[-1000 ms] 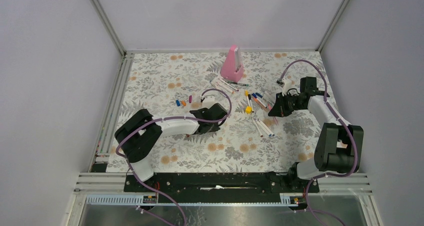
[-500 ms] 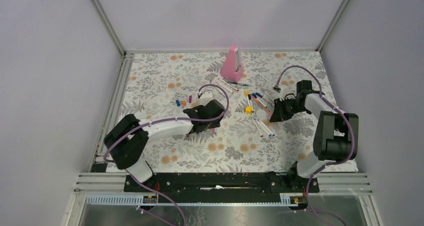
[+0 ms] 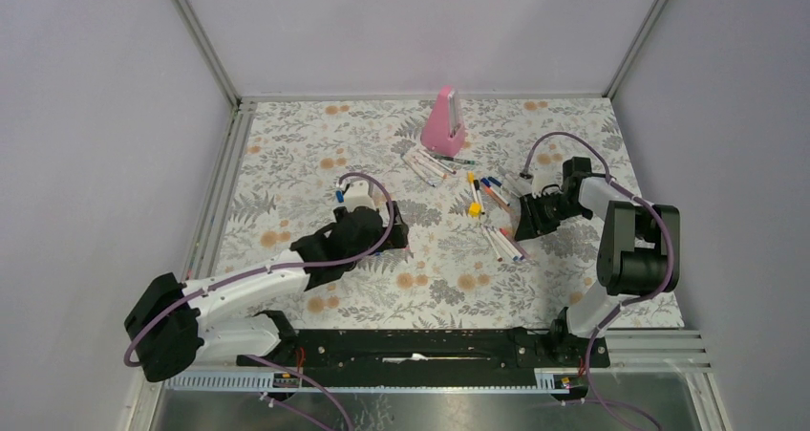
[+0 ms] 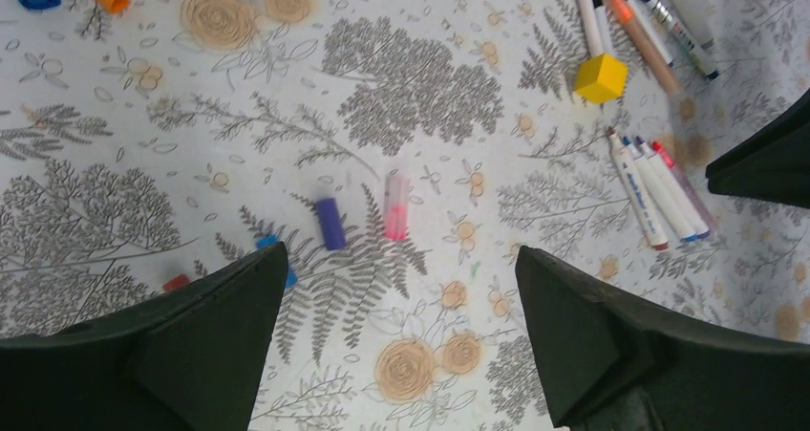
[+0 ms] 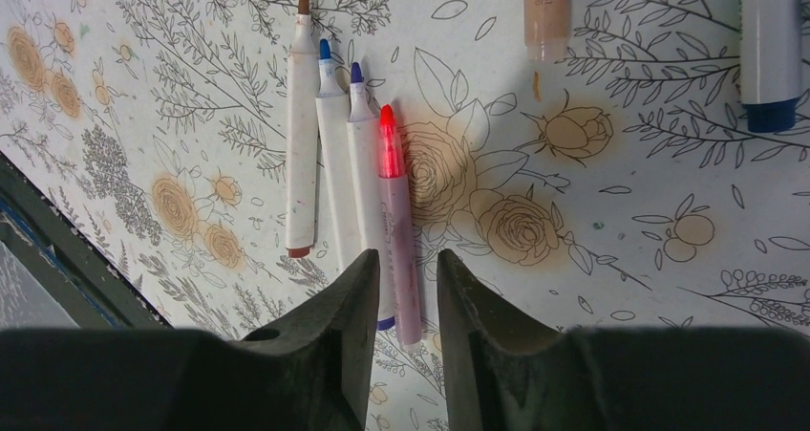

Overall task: Open the pen caps
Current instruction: Place the pen at the center of the board.

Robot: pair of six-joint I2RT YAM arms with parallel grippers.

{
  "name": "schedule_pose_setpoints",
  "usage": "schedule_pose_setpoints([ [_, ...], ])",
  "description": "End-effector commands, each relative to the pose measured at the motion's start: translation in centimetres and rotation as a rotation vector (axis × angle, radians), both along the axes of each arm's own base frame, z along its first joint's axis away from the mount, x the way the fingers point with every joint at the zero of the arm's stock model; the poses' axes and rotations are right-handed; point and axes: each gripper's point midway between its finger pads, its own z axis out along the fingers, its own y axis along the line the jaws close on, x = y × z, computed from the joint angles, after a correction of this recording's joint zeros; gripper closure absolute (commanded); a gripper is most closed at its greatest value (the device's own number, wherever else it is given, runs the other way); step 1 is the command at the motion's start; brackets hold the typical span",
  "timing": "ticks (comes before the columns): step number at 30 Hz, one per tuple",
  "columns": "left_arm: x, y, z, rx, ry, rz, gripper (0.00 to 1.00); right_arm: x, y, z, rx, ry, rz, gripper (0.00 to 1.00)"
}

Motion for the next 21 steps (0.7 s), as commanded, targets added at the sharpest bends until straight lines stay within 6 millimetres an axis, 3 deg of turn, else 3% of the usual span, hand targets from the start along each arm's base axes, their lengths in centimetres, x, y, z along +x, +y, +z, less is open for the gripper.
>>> schedule_pose_setpoints([
  [1,0.3,0.1,1.8,-0.092,-0.097,-0.005,0.01,0.5,-0.2,0.9,-0.006,-0.008,0.007,0.63],
  [12,-1.0,0.9,2.9,-0.169,-0.189,-0.123,0.01,4.7,-0.4,5.9,-0.015,-0.285,0.13,0.57],
  [17,-1.5,1.6,3.2,-0.196,-0.235,-0.128,0.01,6.4,-0.1,6.3,-0.001,-0.412,0.296,0.39],
  [21,-1.5,2.2,3.7,-0.208,-0.272,-0.115,0.01,10.1,-1.4,6.0,-0.056,-0.373,0.231,0.4],
])
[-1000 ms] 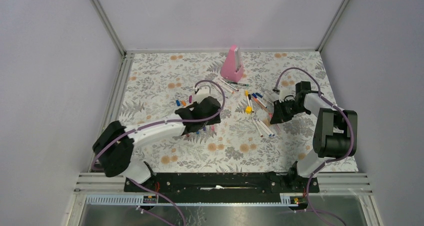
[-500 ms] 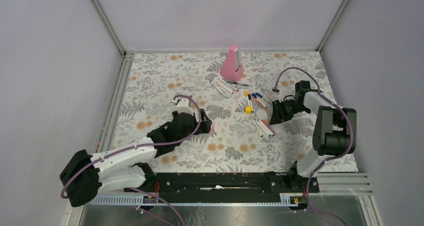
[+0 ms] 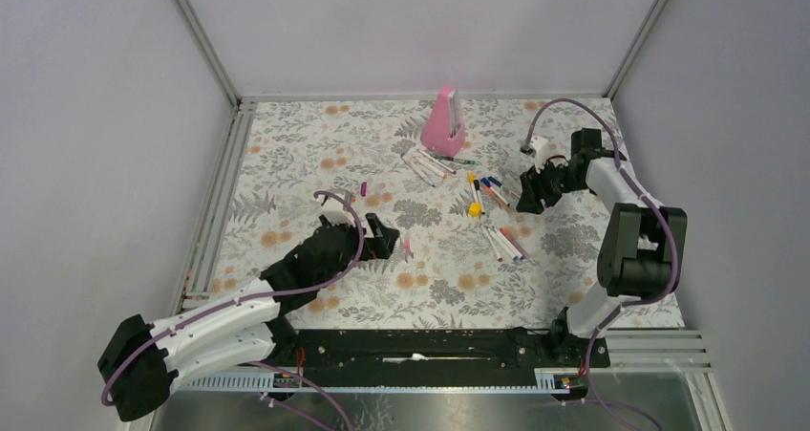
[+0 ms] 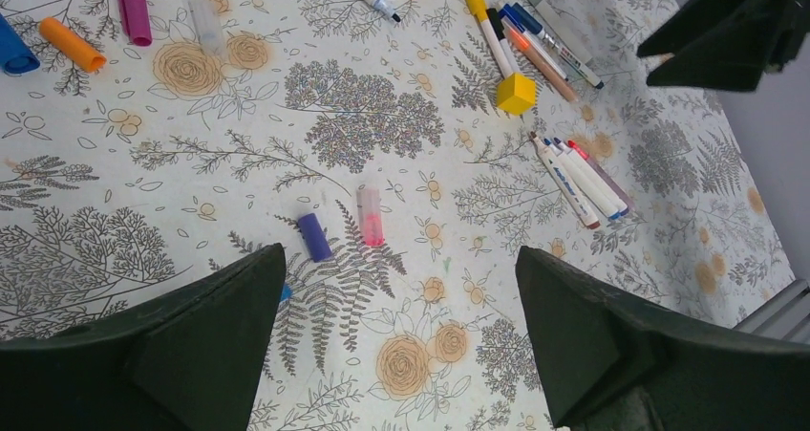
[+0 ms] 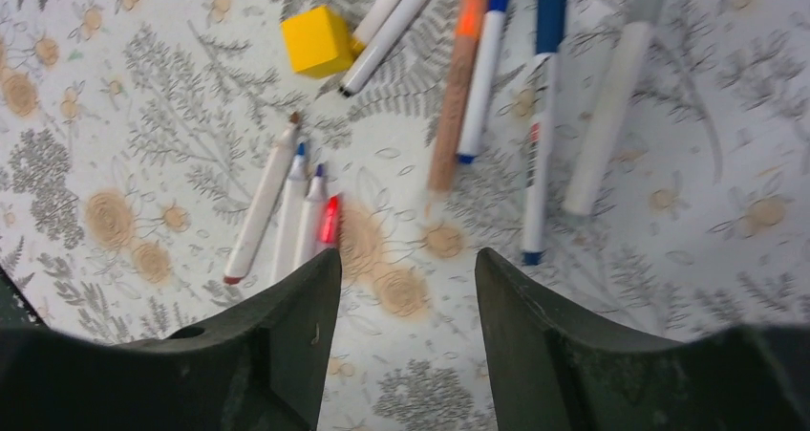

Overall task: Open the pen caps
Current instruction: Place the pen at the center of the board, then pick up the pen from the center of the board.

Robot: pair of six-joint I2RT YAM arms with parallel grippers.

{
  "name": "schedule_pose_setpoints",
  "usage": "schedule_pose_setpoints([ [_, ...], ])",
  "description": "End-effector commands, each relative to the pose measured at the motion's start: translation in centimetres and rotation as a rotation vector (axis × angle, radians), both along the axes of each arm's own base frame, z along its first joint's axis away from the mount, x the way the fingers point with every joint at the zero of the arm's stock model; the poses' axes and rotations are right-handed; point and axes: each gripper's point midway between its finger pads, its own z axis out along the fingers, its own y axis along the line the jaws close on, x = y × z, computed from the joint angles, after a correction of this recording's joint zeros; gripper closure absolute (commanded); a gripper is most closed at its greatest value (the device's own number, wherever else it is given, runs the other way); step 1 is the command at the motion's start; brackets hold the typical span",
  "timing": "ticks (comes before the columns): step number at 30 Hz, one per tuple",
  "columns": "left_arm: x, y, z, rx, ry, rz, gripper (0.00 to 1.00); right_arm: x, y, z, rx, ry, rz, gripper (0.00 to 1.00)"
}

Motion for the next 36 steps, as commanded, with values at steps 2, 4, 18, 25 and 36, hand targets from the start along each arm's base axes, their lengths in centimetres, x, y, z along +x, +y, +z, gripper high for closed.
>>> schedule_pose_setpoints([
  [2,0.5,0.1,2.5,-0.057,-0.103,0.0,0.01,5.2,-1.5,-0.3,-0.05,0.008,-0.034,0.43],
  [4,0.5,0.3,2.7,-0.058,-0.113,0.006,0.01,6.5,-2.0,-0.8,-0.065,0.04,-0.078,0.45],
  [18,0.9,-0.4,2.2,-0.08,-0.116,-0.001,0.01,8.8,-2.8,-4.7,-0.115,0.13,-0.161,0.46],
  [25,0.8,-0.3,2.1,-0.083,-0.115,0.001,0.01,9.9,-2.7,-5.4,-0.13,0.138,-0.168,0.49],
  [36,0.8,-0.5,2.1,-0.093,-0.104,-0.001,0.01,10.7,-3.9,-7.4,-0.287,0.136,-0.195,0.59],
])
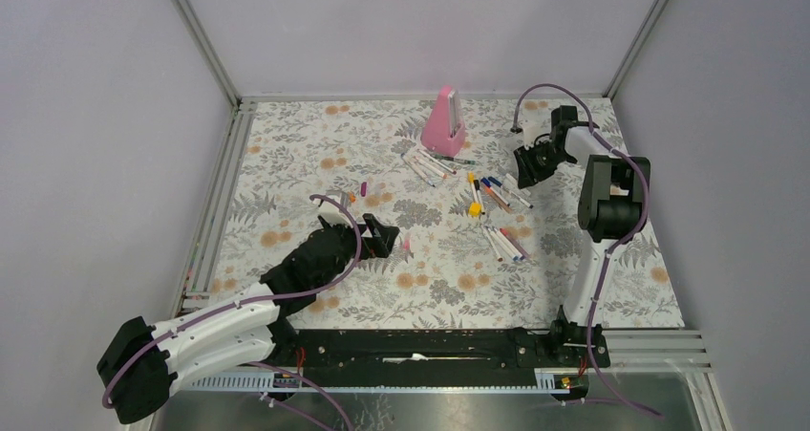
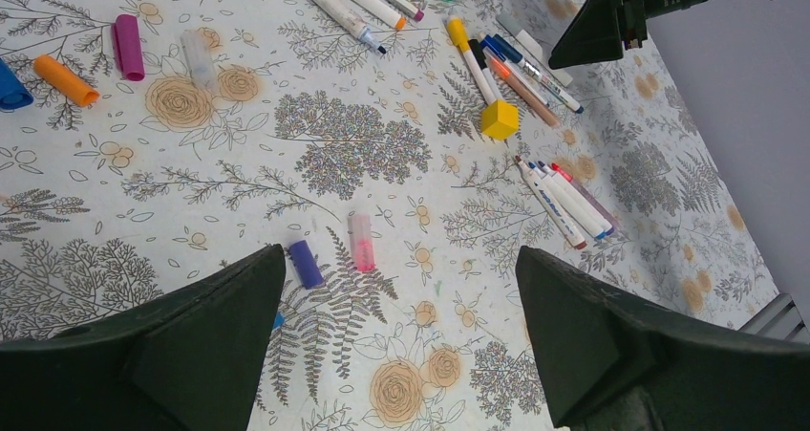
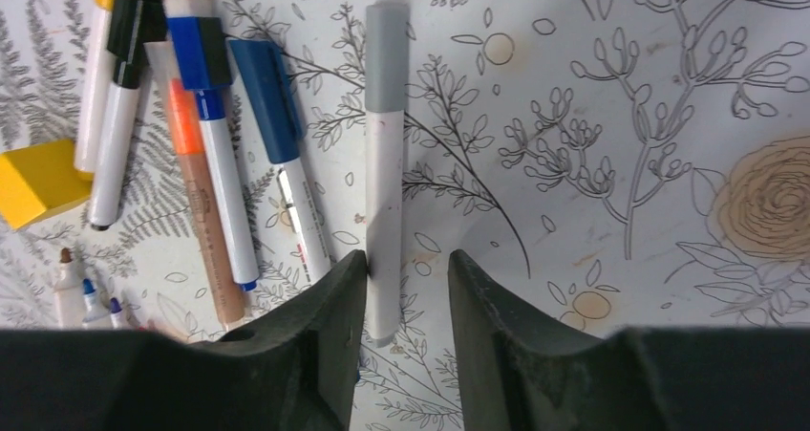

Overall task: Open the pen caps
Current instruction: Pick up the pen from the center of the board.

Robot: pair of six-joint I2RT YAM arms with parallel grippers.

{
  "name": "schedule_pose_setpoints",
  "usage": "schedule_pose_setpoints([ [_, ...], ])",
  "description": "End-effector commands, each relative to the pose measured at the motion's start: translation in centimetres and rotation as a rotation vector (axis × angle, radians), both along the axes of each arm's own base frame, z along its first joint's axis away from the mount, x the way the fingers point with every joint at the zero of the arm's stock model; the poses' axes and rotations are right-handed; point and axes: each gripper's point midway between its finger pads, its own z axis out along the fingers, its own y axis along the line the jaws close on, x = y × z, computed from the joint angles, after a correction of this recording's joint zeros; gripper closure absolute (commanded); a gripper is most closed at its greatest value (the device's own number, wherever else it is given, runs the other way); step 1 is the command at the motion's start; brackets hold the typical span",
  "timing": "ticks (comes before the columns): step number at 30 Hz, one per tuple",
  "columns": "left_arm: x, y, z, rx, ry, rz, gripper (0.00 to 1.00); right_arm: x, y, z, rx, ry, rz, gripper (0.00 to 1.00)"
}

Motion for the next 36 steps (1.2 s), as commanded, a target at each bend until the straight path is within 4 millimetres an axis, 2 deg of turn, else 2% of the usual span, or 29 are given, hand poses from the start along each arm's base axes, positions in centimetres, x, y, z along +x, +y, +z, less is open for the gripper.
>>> schedule_pose_setpoints([
  [1,0.4,-0.4,1.4,-0.055,-0.034,-0.002,0.01,0.9,-1.8,-1.1,-0.136,-0.006,-0.035,0.6],
  [7,0.3,-0.6,1.4,-0.056,-0.027,-0.008,0.01,0.7,-3.2,-1.9,-0.233,-0.02,-0.036,0.56],
  [12,0.4,-0.7,1.3,-0.06,-0.023,-0.008,0.01,0.3,-2.0,-2.5,-0.256,-0.016,0.021,0.53],
  [15,0.4,-0.8,1.3,-0.058,-0.021,-0.01,0.01,0.1,-0.2,-3.1,-0.282,-0.014,0.083,0.53],
  [21,0.3,-0.7,1.3,-0.061,-0.023,-0.006,0.01,-0.6,-0.2,-4.0,-0.321,0.0,0.115,0.59],
  [24,0.3,-0.7,1.3,-0.061,-0.022,-0.01,0.01,-1.2,-0.4,-4.7,-0.332,0.019,0.118,0.66],
  [31,0.1,-1.3,1.7,-0.096,-0.019,-0.036,0.01,-1.2,-0.5,-4.5,-0.339,0.008,0.099,1.0],
  [36,-0.4,-2.2,2.3,-0.143,-0.016,-0.078,0.01,-0.2,-0.9,-2.2,-0.327,-0.073,0.054,1.0],
])
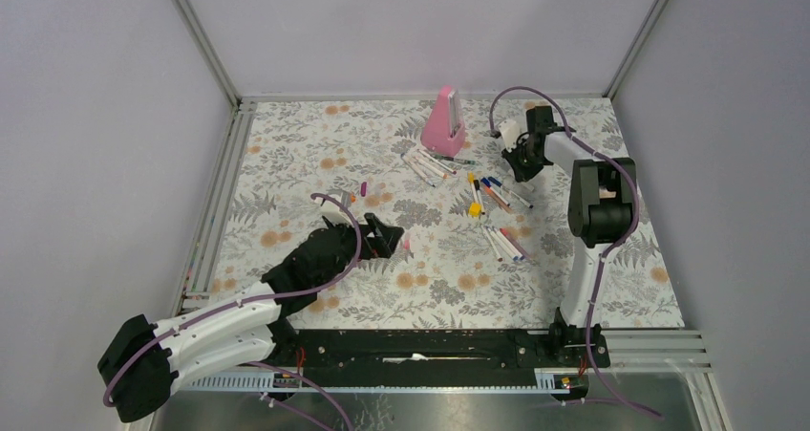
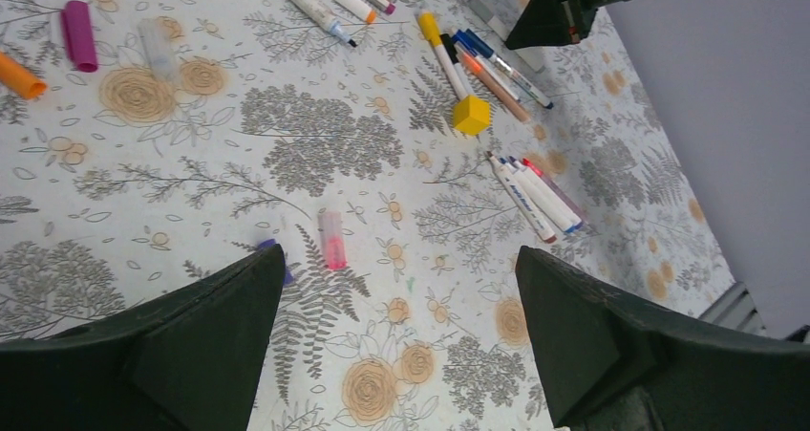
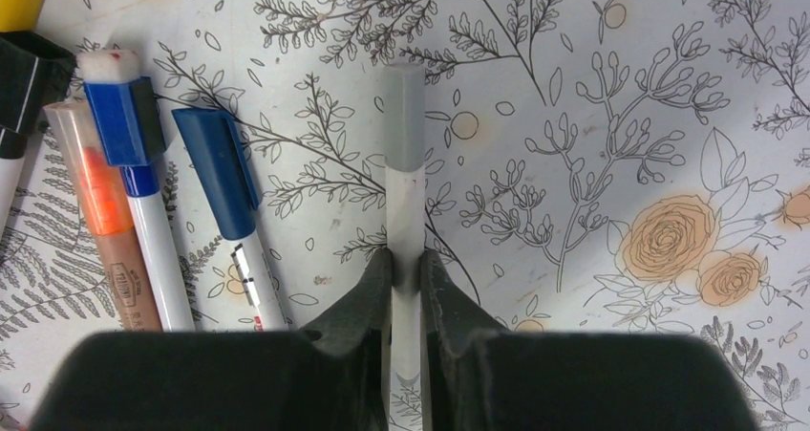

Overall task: Open the pen caps
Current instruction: Pick up the pen from the center of the board.

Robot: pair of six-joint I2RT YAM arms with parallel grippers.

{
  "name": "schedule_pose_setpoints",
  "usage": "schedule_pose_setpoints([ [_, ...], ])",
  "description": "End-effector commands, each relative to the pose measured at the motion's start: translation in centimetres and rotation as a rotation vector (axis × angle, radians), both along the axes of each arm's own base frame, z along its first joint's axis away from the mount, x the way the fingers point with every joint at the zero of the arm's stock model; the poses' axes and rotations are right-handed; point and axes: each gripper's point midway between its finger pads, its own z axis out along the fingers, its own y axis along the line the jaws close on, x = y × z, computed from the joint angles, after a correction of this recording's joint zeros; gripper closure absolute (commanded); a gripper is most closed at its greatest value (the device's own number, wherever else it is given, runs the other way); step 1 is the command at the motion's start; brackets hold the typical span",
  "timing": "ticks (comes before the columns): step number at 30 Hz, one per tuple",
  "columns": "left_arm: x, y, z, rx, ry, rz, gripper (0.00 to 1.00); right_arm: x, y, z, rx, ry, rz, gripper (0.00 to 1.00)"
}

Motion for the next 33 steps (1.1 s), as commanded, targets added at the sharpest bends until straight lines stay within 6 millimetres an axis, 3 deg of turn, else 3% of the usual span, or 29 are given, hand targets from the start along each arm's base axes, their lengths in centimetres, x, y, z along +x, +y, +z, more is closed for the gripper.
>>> schedule_pose_setpoints([
  [1,-0.2,-1.5,2.2,-0.114,-0.032,-0.055,0.01,-2.3,-1.3,-0.5,-0.021,0.039,-0.045,1.0],
  [7,-1.0,-2.9,3.4,-0.217,-0.037,-0.122,0.01,-2.4,-0.7,3.8,0.106,-0.066,-0.056,1.0],
  [8,-1.1,-3.2,3.6,-0.231,-0.039,-0.135,0.01,-2.6,-1.3,4.3,0.132,-0.071,-0.078,1.0],
  [14,-1.3,-4.9,5.2,-0.316,-0.068,-0.2,0.01,-4.7,0.8,7.5,0.291,-0.077,-0.06,1.0],
  [18,-1.0,-6.2,6.1,-0.348,-0.081,-0.233,0.01,-7.8,4.0,10.6,0.471,-0.046,-0.013,1.0],
  [24,0.4,-8.3,7.8,-0.391,-0.114,-0.26,0.01,-14.7,9.6,14.6,0.83,0.091,0.121,1.0],
  [29,2.4,-10.8,7.5,-0.403,-0.09,-0.256,0.01,-18.2,11.4,15.5,0.999,0.173,0.161,1.0],
  [33,4.4,-12.7,7.0,-0.446,-0.049,-0.226,0.01,-19.2,11.9,15.5,1.046,0.19,0.174,1.0],
])
